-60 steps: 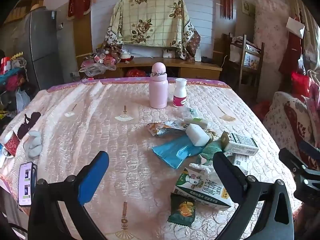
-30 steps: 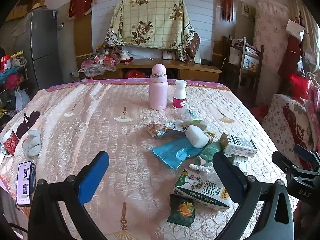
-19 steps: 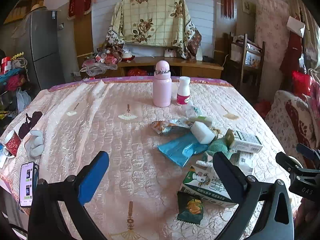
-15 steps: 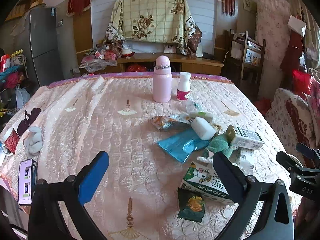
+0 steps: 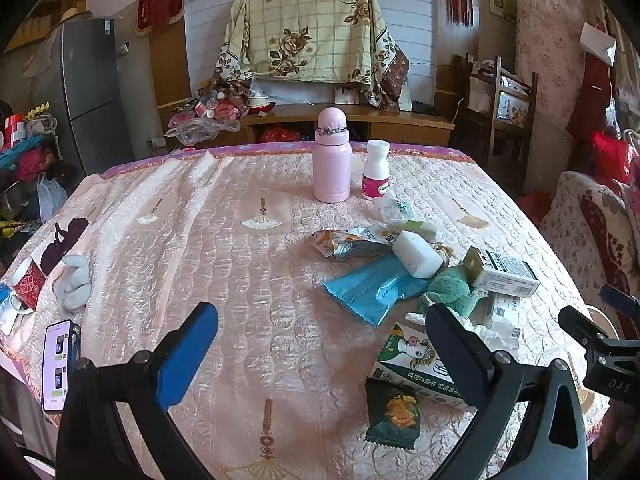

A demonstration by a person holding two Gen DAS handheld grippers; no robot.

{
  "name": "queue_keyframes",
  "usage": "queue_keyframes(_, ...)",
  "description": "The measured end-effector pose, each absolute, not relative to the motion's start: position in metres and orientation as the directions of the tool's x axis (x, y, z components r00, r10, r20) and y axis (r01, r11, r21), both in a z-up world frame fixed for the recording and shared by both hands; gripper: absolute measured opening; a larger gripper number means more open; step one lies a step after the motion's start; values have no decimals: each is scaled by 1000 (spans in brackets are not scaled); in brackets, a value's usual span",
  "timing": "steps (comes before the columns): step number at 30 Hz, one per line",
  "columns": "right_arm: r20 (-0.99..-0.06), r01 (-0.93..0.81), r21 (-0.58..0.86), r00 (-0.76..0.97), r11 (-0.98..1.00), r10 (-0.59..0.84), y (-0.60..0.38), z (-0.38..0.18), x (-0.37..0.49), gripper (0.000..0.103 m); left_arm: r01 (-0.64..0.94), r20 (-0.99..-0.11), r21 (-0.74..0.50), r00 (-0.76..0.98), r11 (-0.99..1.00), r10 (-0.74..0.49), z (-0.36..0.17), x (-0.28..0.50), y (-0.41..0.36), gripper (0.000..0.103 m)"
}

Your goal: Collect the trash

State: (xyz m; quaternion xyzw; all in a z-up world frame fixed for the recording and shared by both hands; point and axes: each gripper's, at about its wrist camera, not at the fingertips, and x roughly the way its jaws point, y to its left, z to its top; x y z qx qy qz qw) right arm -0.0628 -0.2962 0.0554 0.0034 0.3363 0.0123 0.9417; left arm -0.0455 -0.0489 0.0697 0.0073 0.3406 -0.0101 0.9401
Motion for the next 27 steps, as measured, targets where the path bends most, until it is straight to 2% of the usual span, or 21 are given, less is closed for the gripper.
queue_keyframes(7,-645,-46,0,764,999,36,-292,53,-58,103,30,-655,-5,756,1000,-26,67,-36,-45,103)
queue_keyframes(13,-657,-97,11,749,995,80,-293,50,-40,103,51,-684,-85,723,995,-96,60,-12,-26,103)
queue_keyframes(20,-669,-137,12,735,991,110,-298,53,-11,103,58,-724,-115,678,992,-123,55,28,-17,103)
queue_keyframes(27,-716,-294,16,664,956,216,-314,38,33,103,143,-756,-98,633,985,-167,58,53,-46,103)
